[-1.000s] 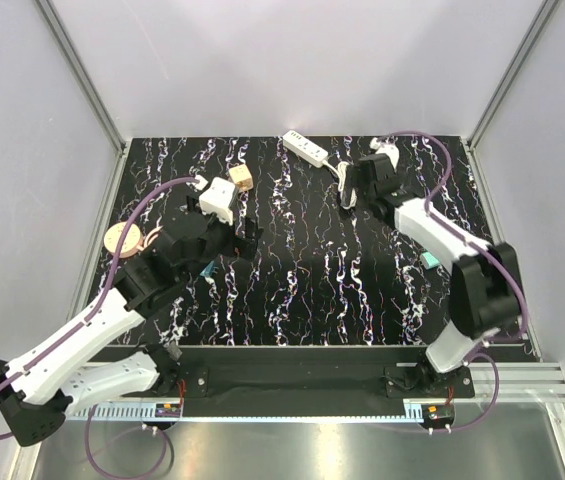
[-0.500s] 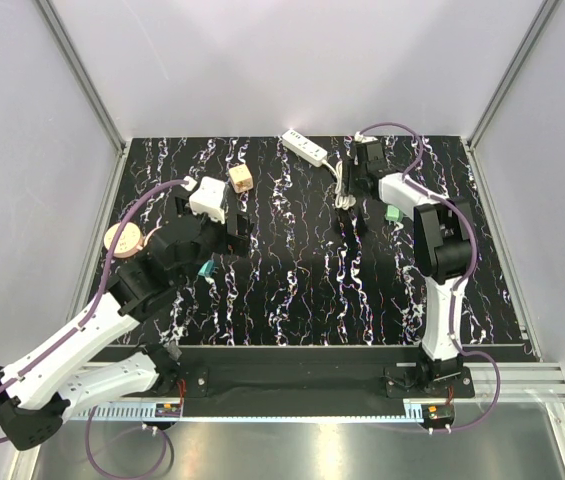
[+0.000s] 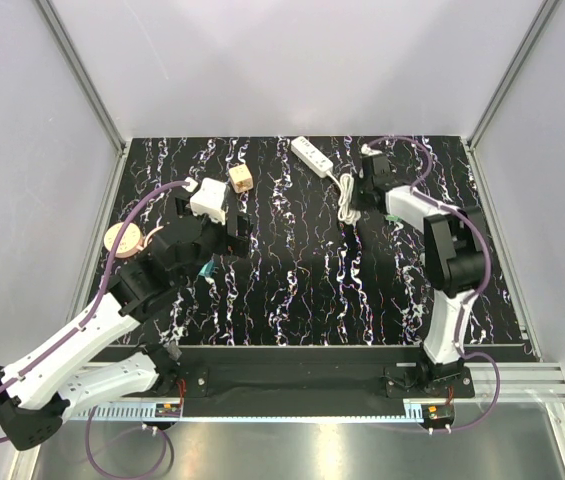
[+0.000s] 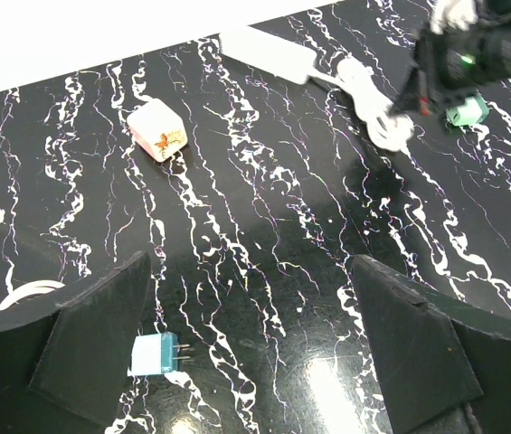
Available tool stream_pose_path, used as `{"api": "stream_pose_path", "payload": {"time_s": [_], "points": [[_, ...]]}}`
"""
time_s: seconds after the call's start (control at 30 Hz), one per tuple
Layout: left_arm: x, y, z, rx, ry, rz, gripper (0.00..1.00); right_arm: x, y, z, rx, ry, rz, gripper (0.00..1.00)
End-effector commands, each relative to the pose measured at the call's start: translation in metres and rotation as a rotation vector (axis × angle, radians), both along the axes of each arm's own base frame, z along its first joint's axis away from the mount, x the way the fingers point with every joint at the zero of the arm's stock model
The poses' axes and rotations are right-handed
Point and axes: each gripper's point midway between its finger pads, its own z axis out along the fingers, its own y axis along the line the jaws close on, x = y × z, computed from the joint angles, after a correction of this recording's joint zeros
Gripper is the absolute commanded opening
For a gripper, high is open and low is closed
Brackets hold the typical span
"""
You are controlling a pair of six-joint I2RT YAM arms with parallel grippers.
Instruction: Insert the plug
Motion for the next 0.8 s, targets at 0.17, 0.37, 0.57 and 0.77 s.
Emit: {"api": "stream_pose_path", "payload": {"time_s": [0.17, 0.37, 0.57, 0.77], "points": [[0.002, 0.003, 0.015, -0.026, -0.053, 0.023, 0.99, -0.149, -0.004, -0.018, 0.2, 0.271, -0.118, 0.0], [-0.001, 0.0, 0.018, -0.042, -0.056, 0.001, 0.99, -0.213, -0.008, -0.017, 0.271, 0.339, -0.142, 0.11], [-0.002, -0.003, 0.016, -0.04, -0.048, -0.009, 0.99, -0.204, -0.024, 0.041, 0.249, 0.175, -0.184, 0.58], [-0.001, 0.001, 0.014, -0.024, -0.056, 0.01, 0.99, -0.141, -0.083, 0.065, 0.109, 0.07, -0.322, 0.61]]}}
